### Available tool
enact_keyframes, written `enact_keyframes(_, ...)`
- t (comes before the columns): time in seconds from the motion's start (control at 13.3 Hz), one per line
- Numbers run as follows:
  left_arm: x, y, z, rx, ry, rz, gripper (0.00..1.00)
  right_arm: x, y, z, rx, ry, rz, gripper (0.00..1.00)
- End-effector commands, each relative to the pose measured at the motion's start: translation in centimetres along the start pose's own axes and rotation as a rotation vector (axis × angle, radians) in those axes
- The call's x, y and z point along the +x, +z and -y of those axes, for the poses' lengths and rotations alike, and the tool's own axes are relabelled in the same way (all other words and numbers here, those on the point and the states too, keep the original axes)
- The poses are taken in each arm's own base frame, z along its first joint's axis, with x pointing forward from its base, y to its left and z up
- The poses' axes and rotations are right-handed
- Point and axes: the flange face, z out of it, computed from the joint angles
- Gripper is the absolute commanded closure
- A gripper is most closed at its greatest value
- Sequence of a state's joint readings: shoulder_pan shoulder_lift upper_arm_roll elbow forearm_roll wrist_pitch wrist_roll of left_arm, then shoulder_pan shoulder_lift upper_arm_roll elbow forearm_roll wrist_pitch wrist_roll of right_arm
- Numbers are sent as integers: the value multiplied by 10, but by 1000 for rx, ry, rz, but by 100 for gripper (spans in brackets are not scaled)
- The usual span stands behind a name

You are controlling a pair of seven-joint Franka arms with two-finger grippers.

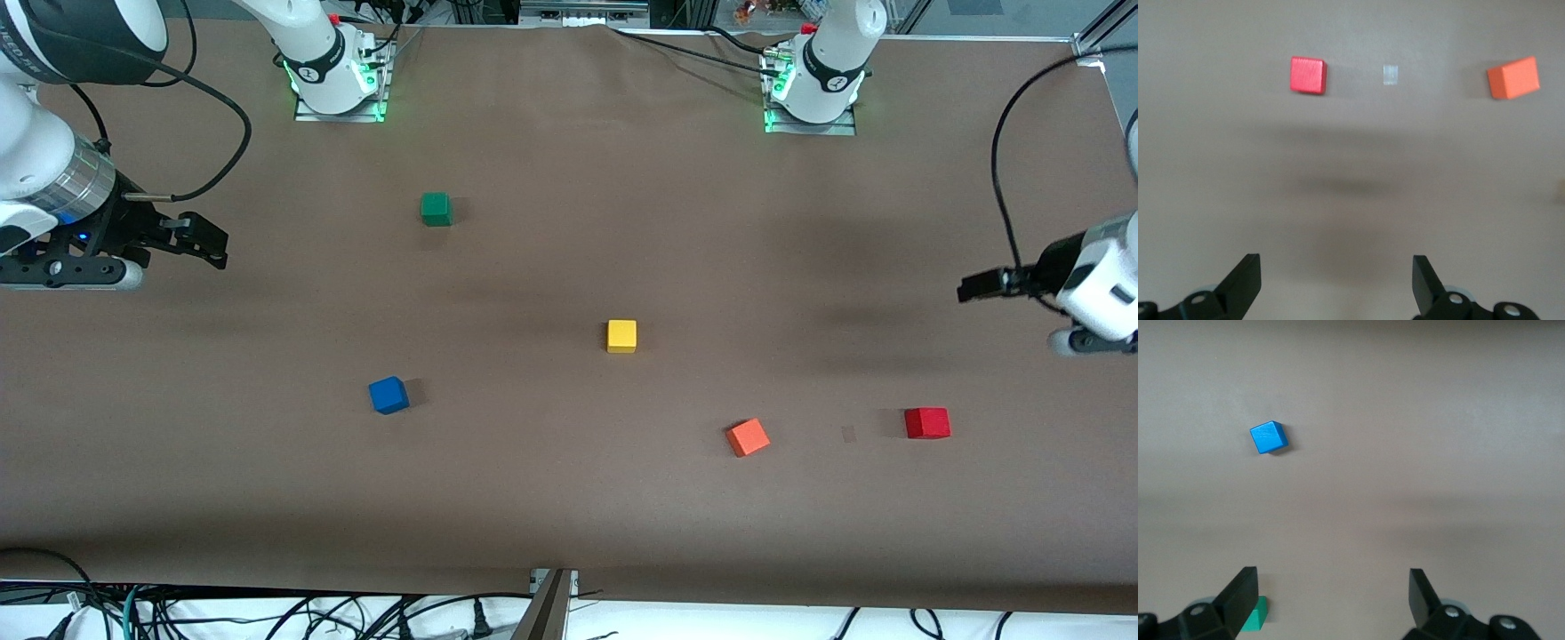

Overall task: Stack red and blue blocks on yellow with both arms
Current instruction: 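Move the left gripper down toward the red cube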

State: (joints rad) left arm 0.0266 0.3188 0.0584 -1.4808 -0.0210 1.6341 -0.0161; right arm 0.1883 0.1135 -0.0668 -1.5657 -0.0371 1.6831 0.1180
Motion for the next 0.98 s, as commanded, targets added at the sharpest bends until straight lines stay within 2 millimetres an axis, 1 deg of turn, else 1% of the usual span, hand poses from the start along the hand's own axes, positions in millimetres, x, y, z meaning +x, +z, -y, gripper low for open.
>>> enact_keyframes(0.0, 41, 35, 2, -1, 74, -41, 0, 0, -6, 1, 17, 15, 0, 0)
enact_keyframes(0.08, 53, 51, 6, 1, 97, -63, 0, 1, -6, -1, 17, 18, 0, 0)
enact_keyframes(0.15, 64, 68, 16, 3, 95, -81, 0, 1, -6, -1, 17, 20, -2, 0)
enact_keyframes(0.23, 72, 86, 25, 3, 87, -92, 0, 1, -6, 1, 18, 21, -6, 0)
enact_keyframes(0.3, 80, 105, 29, 3, 88, -91, 0, 1, -6, 2, 18, 20, -6, 0)
enact_keyframes(0.45, 93, 137, 44, 2, 91, -103, 0, 1, -6, 2, 17, 23, -8, 0)
enact_keyframes(0.6, 106, 169, 47, 8, 104, -126, 0, 1, -7, 2, 17, 24, -11, 0)
enact_keyframes(0.68, 113, 188, 55, 12, 95, -144, 0, 2, -7, 3, 14, 21, -13, 0)
enact_keyframes(0.75, 117, 208, 59, 13, 100, -159, 0, 2, -6, 5, 7, 14, -14, 0)
enact_keyframes(0.9, 123, 232, 63, 18, 127, -193, 0, 4, -9, 4, 6, 15, -22, 0)
